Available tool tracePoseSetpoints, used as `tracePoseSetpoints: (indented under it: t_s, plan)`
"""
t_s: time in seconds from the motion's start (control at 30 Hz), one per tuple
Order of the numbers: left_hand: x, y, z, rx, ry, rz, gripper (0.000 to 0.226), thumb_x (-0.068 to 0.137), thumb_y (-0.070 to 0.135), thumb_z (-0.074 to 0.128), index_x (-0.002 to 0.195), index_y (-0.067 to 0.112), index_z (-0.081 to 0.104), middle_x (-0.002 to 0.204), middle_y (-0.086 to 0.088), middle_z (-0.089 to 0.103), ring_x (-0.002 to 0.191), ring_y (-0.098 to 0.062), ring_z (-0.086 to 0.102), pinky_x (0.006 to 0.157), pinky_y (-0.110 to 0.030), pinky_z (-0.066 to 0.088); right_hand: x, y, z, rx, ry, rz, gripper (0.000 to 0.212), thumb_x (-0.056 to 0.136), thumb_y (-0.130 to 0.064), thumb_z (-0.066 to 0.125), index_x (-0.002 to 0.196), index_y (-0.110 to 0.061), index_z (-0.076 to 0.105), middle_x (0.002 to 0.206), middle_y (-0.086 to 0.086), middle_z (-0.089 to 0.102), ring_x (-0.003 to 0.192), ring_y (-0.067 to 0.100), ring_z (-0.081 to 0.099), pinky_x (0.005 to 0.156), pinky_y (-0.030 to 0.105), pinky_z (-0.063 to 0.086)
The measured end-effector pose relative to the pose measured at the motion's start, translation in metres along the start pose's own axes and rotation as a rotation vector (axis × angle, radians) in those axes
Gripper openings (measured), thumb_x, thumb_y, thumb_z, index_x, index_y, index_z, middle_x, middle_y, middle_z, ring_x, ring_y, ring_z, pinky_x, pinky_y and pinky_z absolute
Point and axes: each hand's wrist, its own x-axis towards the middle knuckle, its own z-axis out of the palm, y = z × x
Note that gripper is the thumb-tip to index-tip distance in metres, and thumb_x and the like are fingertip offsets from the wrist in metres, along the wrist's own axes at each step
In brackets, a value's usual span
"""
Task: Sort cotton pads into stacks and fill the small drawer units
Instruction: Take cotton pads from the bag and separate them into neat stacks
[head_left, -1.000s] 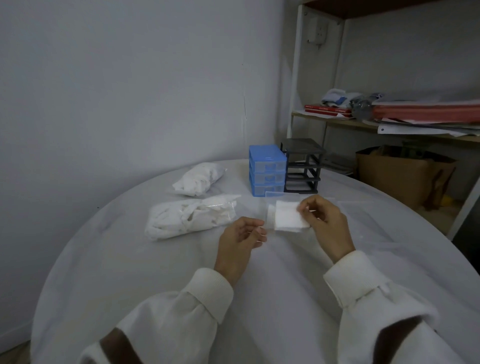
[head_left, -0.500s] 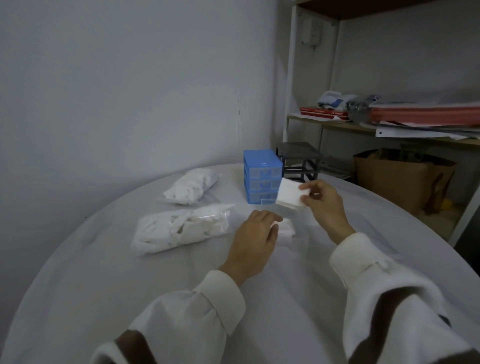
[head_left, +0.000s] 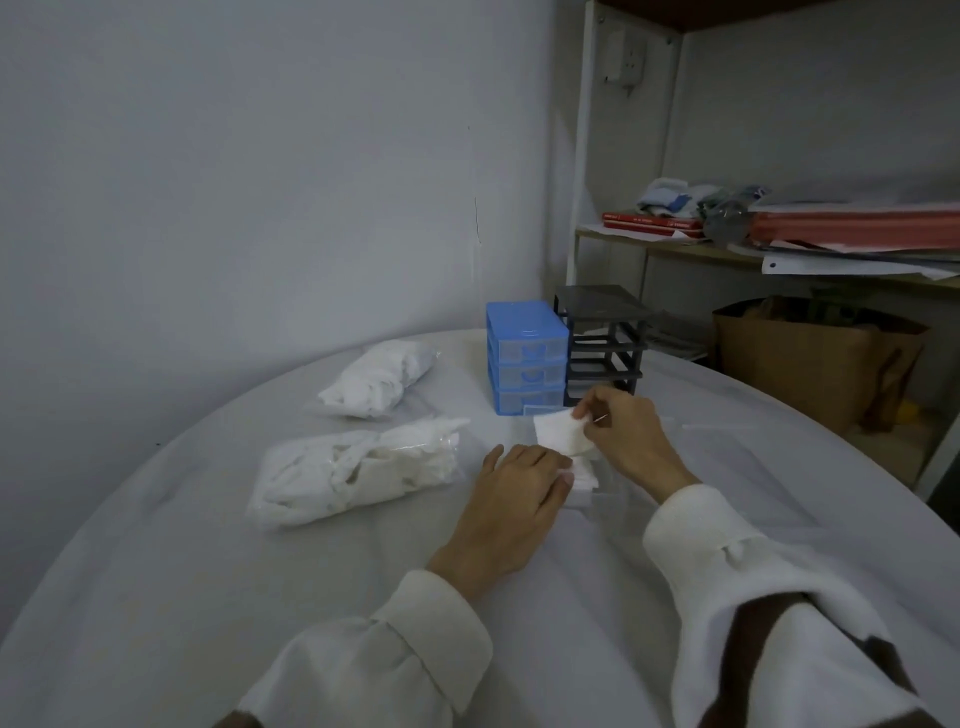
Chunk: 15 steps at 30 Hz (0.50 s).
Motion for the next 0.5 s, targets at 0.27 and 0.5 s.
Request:
tracePoseSetpoints:
  t_s: [0.27,0.5]
  plan:
    - [-0.003,-0.002,0.002,0.009,0.010,0.056,0.072,0.086,0.051,0.004,0.126,0.019,0.055,0.131,0.004,0.054,0.126,-0.009,0.042,0.115,-0.032,0.004,-0.008,-0.004,0.007,-0.499,-0.123,-0.088,0.020,0.090,-0.011,0.053,0.105,-0.019,0.063,0.119,0.003,0.050,0.124,0.018,0.038,0.114,0.049,0.004]
    - [-0.003,0.000,0.000,-0.036,-0.029,0.000,0.037,0.103,0.029,0.029,0.131,0.019,0.050,0.136,0.003,0.050,0.132,-0.010,0.036,0.116,-0.035,0.004,-0.014,-0.012,0.008,-0.507,-0.170,-0.093,0.030,0.098,-0.016,0.039,0.112,-0.022,0.065,0.113,-0.003,0.062,0.112,0.014,0.054,0.112,0.056,-0.010]
